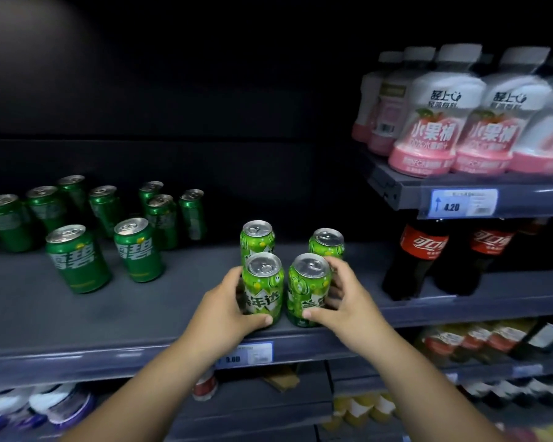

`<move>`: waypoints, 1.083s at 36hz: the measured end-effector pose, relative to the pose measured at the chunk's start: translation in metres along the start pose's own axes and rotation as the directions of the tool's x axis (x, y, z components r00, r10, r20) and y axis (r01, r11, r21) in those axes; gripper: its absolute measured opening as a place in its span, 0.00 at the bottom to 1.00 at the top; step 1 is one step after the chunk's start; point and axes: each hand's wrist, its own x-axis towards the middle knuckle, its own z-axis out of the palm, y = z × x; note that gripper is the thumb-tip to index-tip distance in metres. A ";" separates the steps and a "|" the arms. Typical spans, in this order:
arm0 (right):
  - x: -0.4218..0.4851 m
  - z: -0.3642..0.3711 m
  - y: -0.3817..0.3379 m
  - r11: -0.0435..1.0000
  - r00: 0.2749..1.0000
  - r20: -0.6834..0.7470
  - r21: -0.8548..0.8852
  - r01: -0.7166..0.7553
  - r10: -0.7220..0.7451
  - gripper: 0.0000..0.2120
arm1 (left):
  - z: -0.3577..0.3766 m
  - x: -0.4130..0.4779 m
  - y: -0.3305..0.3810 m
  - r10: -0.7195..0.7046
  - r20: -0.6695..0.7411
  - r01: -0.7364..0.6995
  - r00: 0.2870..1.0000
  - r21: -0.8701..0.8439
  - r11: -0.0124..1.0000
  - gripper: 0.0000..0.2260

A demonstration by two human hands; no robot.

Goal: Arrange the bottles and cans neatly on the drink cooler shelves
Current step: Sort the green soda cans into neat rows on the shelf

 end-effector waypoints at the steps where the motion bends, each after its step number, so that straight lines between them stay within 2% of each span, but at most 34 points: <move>1: -0.001 0.000 0.000 1.000 1.000 -0.013 -0.010 0.005 -0.005 0.43 | 0.001 0.000 0.001 -0.001 -0.003 0.001 1.000 0.005 1.000 0.35; 5: -0.007 -0.003 0.006 0.999 0.997 -0.068 -0.030 0.030 -0.032 0.44 | 0.008 -0.005 0.005 0.014 -0.011 -0.013 1.000 0.031 0.999 0.34; 8: -0.007 -0.007 0.010 1.000 0.999 -0.042 -0.005 0.004 -0.004 0.44 | 0.011 -0.008 0.005 0.029 -0.017 -0.028 0.999 0.041 0.999 0.34; 11: -0.004 -0.017 0.009 1.000 1.000 0.015 0.030 0.003 -0.003 0.40 | 0.007 -0.007 0.001 0.032 0.029 -0.031 0.999 -0.034 0.999 0.35; 14: 0.000 -0.031 0.003 0.999 0.999 -0.019 0.035 0.034 -0.034 0.33 | -0.002 -0.006 0.000 0.029 0.061 -0.019 0.998 -0.160 0.987 0.35; 18: 0.014 -0.048 -0.004 0.991 0.985 -0.157 0.099 0.087 -0.071 0.23 | -0.018 0.004 0.000 -0.029 -0.104 0.000 0.994 -0.270 0.963 0.25; 20: 0.024 -0.055 -0.008 0.992 0.979 -0.179 0.070 0.109 -0.095 0.23 | -0.026 0.015 0.004 -0.041 -0.142 0.005 0.989 -0.244 0.970 0.23; 22: 0.036 -0.060 -0.010 0.995 0.983 -0.156 0.006 0.100 -0.098 0.25 | -0.033 0.029 0.009 -0.010 -0.137 -0.012 0.991 -0.155 0.988 0.23; 25: 0.054 -0.065 -0.014 0.995 0.996 -0.061 -0.081 0.064 -0.069 0.31 | -0.040 0.052 0.018 0.035 -0.122 -0.039 0.992 -0.035 0.999 0.29; 27: 0.064 -0.066 -0.017 0.997 0.999 0.020 -0.072 0.036 -0.035 0.34 | -0.042 0.067 0.028 0.062 -0.105 -0.062 0.993 0.001 0.998 0.31; 30: 0.078 -0.064 -0.018 0.998 0.996 0.094 -0.060 -0.006 0.011 0.30 | -0.042 0.086 0.045 0.059 -0.050 -0.060 0.997 -0.029 0.998 0.29; 34: 0.094 -0.064 -0.014 0.989 0.993 0.081 -0.132 -0.070 0.081 0.27 | -0.041 0.103 0.055 -0.025 0.082 0.029 0.996 -0.057 0.998 0.25; 39: 0.099 -0.059 -0.011 0.988 0.988 0.095 -0.102 -0.114 0.123 0.23 | -0.043 0.107 0.054 -0.054 0.120 0.063 0.991 -0.074 0.995 0.19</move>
